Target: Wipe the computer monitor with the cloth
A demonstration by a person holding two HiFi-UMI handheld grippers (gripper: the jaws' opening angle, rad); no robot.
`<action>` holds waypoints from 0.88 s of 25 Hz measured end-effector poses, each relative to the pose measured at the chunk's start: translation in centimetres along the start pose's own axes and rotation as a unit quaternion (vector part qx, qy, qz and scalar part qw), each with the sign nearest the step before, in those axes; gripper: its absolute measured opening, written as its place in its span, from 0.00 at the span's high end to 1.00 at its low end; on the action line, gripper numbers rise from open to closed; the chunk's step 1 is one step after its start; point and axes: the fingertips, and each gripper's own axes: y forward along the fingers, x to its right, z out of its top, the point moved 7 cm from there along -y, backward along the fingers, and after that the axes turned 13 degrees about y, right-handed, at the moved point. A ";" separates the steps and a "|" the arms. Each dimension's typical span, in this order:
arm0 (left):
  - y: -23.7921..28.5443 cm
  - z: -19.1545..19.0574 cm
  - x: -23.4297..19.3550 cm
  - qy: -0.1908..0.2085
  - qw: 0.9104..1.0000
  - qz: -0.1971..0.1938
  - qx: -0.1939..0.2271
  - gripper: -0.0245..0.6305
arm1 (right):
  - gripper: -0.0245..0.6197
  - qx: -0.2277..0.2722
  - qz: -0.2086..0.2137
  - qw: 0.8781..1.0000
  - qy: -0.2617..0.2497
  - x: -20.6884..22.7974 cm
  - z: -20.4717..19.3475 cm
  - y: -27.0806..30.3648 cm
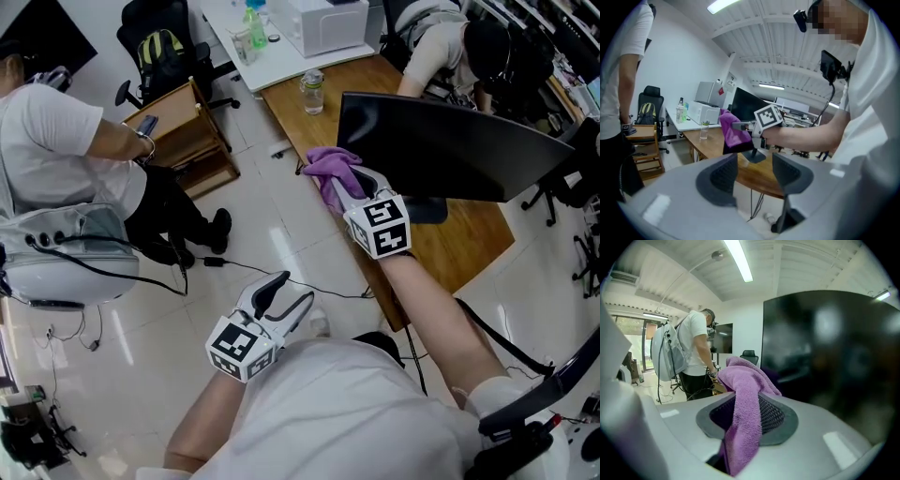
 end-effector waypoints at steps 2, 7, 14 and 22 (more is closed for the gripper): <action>-0.1 0.1 0.0 0.000 1.000 -0.001 0.002 0.60 | 0.78 0.013 0.007 1.000 -0.003 -0.5 1.8 -0.4; -0.4 -0.2 0.8 0.005 1.000 -0.003 0.010 0.60 | 0.78 0.046 0.016 0.999 -0.020 -1.6 5.7 -2.4; -0.7 0.1 1.0 0.007 1.000 -0.009 0.013 0.60 | 0.78 0.081 0.028 0.995 -0.042 -3.1 12.2 -3.6; -1.0 0.3 1.6 0.012 1.000 -0.009 0.019 0.60 | 0.78 0.118 0.030 0.991 -0.053 -3.5 17.0 -4.8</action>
